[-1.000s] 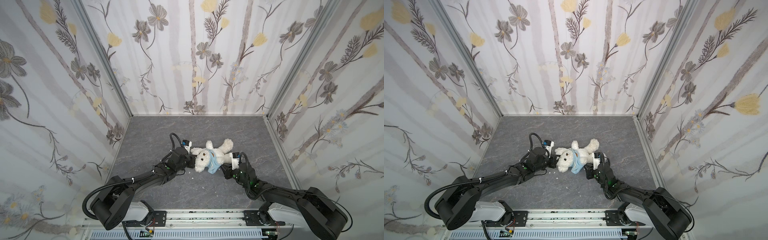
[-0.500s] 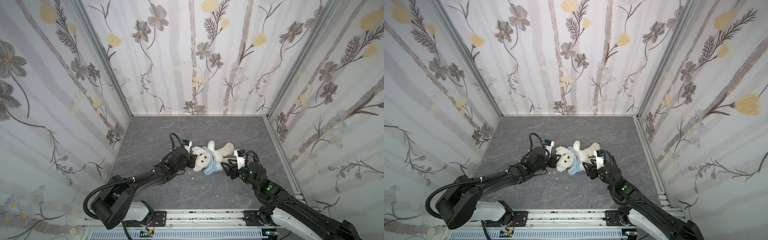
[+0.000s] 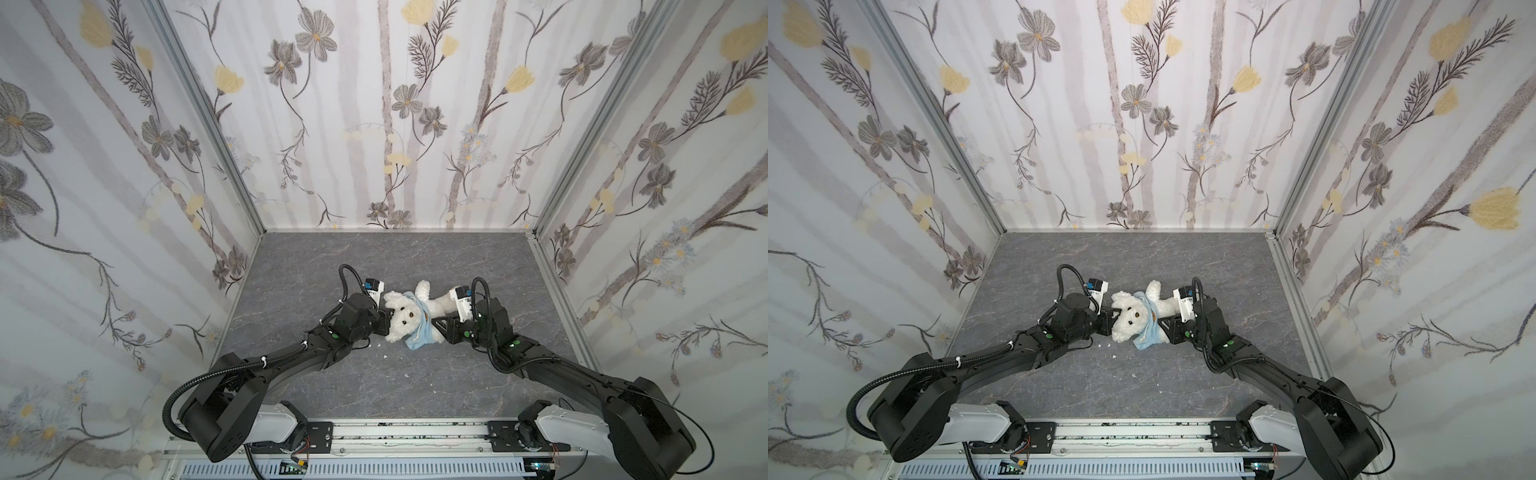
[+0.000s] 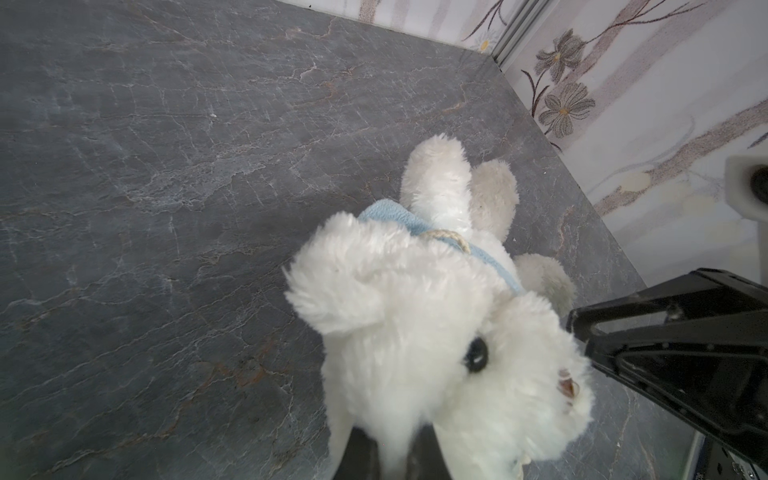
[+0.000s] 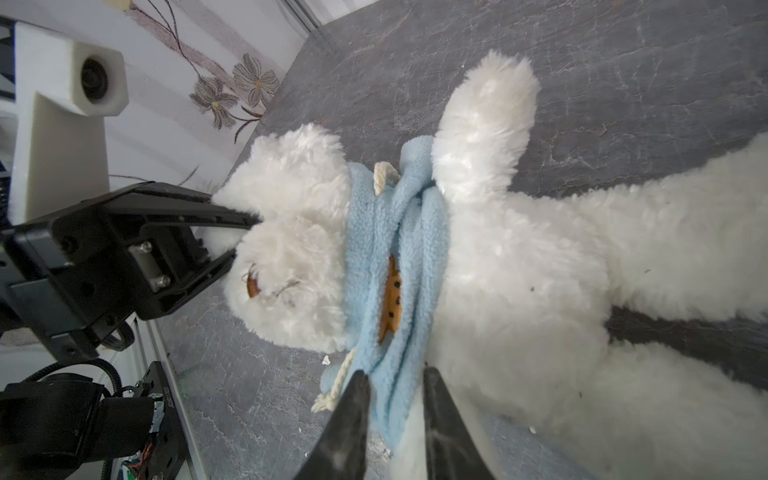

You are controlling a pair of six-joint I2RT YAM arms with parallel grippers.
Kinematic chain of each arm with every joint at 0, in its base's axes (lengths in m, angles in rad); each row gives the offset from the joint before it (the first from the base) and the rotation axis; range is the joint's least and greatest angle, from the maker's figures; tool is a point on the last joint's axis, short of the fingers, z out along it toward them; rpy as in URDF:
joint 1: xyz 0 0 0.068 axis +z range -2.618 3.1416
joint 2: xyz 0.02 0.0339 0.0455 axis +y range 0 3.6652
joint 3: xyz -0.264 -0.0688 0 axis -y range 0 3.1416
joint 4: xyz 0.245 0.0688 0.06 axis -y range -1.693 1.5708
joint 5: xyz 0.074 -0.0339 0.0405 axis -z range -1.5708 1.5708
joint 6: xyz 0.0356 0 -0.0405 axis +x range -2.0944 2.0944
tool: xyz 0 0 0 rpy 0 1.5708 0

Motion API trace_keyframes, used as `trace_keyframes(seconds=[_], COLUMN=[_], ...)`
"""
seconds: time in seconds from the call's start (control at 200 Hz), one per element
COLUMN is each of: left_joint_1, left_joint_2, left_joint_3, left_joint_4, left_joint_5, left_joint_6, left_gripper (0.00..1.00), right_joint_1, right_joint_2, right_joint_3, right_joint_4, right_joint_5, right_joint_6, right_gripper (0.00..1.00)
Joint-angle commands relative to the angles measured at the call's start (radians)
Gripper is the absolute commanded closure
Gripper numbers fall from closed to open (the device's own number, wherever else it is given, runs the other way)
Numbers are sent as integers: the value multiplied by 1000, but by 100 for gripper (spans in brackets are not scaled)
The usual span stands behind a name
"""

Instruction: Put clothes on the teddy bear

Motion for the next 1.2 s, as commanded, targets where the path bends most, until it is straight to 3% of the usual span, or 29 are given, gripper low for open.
trace_keyframes(seconds=[0.0,0.405,0.679,0.754,1.024,1.194], left_joint_1=[0,0,0,0,-20,-23], left_joint_2=[-7,-8,5,5,-67,-107], left_joint_3=[7,9,17,9,-76,-93], left_joint_4=[16,16,16,14,13,16], left_joint_5=[-2,1,14,15,31,5], left_joint_6=[9,12,15,41,297,340], left_gripper=[100,100,100,100,100,100], right_joint_1=[-9,-17,-19,-38,-108,-108], right_joint_2=[39,145,212,173,-24,-68], right_joint_3=[12,-9,-20,-46,-241,-288], right_joint_4=[69,196,326,323,384,356], right_joint_5=[-29,-91,-148,-87,215,328], right_joint_6=[20,39,106,120,311,339], right_gripper=[75,76,87,100,100,100])
